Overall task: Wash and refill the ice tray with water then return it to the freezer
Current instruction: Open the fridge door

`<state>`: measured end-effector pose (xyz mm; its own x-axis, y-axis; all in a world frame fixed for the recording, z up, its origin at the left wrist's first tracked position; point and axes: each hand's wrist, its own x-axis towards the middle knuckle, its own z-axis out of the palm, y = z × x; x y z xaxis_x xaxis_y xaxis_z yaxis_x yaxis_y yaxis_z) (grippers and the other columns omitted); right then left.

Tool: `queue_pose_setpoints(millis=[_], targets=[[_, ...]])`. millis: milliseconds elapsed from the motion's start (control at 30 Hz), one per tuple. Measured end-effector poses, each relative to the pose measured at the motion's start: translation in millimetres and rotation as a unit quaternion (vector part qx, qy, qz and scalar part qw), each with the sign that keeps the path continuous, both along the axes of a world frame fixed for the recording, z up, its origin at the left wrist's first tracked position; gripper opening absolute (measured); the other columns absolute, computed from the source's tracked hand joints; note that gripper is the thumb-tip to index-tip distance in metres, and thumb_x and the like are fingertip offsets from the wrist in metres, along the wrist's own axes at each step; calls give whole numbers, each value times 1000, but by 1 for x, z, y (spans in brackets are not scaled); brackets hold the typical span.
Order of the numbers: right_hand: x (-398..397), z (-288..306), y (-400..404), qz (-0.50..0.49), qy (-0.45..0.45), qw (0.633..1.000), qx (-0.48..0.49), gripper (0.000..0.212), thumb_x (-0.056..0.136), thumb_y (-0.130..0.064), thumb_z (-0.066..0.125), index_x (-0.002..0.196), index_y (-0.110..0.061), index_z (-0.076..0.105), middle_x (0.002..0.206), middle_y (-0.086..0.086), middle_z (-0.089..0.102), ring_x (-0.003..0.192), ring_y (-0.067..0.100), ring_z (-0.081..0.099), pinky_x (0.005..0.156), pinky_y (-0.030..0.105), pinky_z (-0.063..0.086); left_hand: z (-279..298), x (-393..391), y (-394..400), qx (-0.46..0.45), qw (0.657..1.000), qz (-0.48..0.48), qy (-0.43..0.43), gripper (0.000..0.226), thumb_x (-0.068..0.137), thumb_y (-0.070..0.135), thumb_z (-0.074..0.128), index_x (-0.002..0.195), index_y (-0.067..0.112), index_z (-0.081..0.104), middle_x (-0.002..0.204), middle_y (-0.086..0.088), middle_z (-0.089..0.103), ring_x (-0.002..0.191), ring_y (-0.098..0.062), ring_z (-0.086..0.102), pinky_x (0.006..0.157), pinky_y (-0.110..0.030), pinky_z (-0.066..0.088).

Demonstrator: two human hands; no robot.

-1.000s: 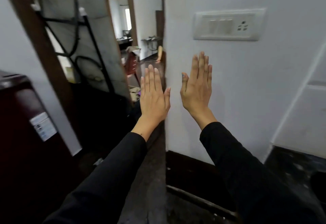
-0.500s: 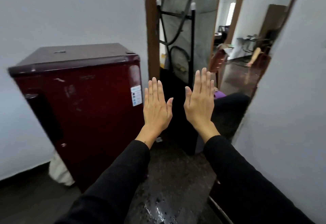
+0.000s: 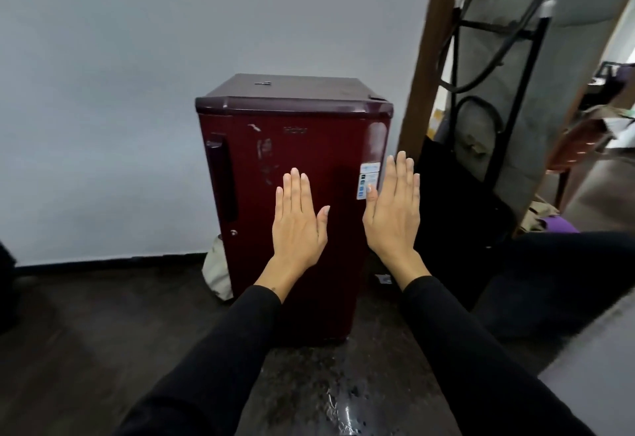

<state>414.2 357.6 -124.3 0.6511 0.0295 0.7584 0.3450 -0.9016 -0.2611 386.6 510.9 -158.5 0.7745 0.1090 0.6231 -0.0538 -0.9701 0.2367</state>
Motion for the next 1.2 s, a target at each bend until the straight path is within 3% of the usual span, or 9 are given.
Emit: queue_pose_setpoints(millis=[233,433,633,800,967,1200], targets=[[29,-8,73,51,23,998,17,57,102,-34,31,148,0,29,157,17,25,148,28,17,122,38,9,-2,14,68,2,999,41,23,69,99,45,14,150,-1,9,159,-18,4,148,-27,-2,119,-37,-4],[62,-14,143,90,61,993,48,61,101,-41,22,146,-1,32,154,16,32,147,27,21,121,37,9,4,50,143,-2,998,55,40,76,94,51,3,151,1,7,160,-17,2,148,-25,-6,118,-35,-8],[97,-18,215,149,151,973,91,61,102,-43,29,149,-4,27,155,13,31,146,25,23,121,37,13,14,93,212,-19,995,72,63,66,102,42,20,151,2,3,160,-16,-1,148,-26,-8,119,-36,-7],[119,-17,270,204,254,931,165,67,100,-50,33,150,-6,24,155,12,31,143,26,29,116,40,27,28,127,253,-26,995,70,72,66,102,41,22,151,2,1,160,-16,-2,148,-26,-8,120,-37,-7],[141,-15,313,237,380,849,279,68,98,-50,40,150,-8,24,154,10,32,140,26,33,110,38,32,51,162,283,-20,996,60,67,66,102,42,21,151,3,2,161,-15,-2,148,-26,-8,120,-38,-6],[169,-14,350,248,467,787,318,76,89,-47,61,147,-9,30,144,9,44,130,24,46,94,27,39,83,210,306,28,995,43,84,66,102,43,20,151,2,3,160,-17,-2,148,-28,-6,120,-39,-6]])
